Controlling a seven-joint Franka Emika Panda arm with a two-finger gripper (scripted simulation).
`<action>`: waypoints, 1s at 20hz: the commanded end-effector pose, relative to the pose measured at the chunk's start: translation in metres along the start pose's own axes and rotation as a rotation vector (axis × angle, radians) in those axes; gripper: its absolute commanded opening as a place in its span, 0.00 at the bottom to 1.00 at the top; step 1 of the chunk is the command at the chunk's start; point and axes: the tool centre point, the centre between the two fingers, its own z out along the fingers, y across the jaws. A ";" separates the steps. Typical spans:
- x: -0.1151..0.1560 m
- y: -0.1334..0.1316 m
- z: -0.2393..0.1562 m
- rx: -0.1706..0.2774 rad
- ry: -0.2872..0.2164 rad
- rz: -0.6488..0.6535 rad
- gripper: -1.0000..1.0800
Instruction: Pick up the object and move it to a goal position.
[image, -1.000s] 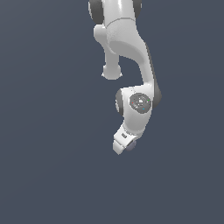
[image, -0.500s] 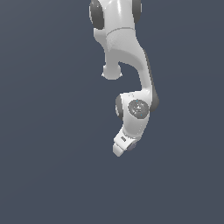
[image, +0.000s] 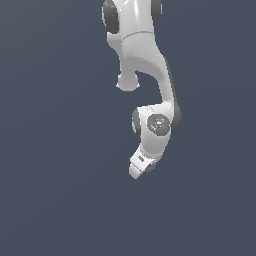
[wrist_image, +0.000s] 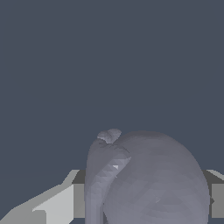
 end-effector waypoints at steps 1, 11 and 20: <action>0.000 0.000 0.000 0.000 0.000 0.000 0.00; 0.021 -0.002 -0.002 0.000 0.000 0.000 0.00; 0.064 -0.006 -0.006 0.000 0.000 0.000 0.00</action>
